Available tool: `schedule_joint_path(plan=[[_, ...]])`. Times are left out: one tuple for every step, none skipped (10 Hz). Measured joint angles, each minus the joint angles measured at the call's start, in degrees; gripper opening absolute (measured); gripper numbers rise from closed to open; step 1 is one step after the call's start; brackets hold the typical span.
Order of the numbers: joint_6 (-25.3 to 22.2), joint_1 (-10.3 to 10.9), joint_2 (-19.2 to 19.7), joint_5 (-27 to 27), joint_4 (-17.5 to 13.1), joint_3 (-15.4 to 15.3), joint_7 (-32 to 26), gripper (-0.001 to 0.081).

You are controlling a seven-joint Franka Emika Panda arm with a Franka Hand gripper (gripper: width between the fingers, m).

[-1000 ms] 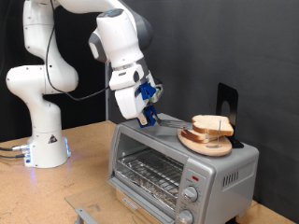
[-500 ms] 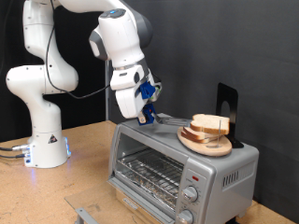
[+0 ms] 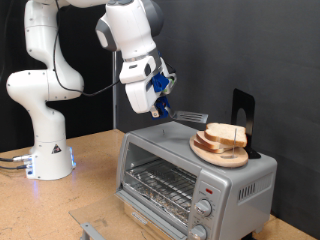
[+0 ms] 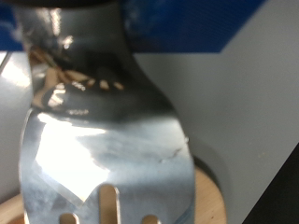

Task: Make a piece of toast with the oven

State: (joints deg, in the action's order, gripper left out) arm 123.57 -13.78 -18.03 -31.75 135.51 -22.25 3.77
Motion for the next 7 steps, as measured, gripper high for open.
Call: schedule_joint_path(plan=[[-1.41, -0.03, -0.19, 0.55, -0.05, 0.00, 0.07, 0.0400], [-3.07, -0.04, -0.43, 1.49, -0.05, 0.00, 0.14, 0.0400], [-4.25, -0.05, -0.56, 2.35, -0.08, -0.01, 0.49, 0.0400], [-4.56, -0.05, -0.58, 3.28, -0.20, -0.05, 1.30, 0.0400], [-4.56, -0.05, -0.56, 4.26, -0.44, -0.11, 2.13, 0.0400], [-4.56, -0.08, -0.42, 6.00, -0.79, -0.18, 2.59, 0.0400], [-4.49, -0.22, 0.08, 8.29, -1.24, -0.38, 3.15, 0.0400]])
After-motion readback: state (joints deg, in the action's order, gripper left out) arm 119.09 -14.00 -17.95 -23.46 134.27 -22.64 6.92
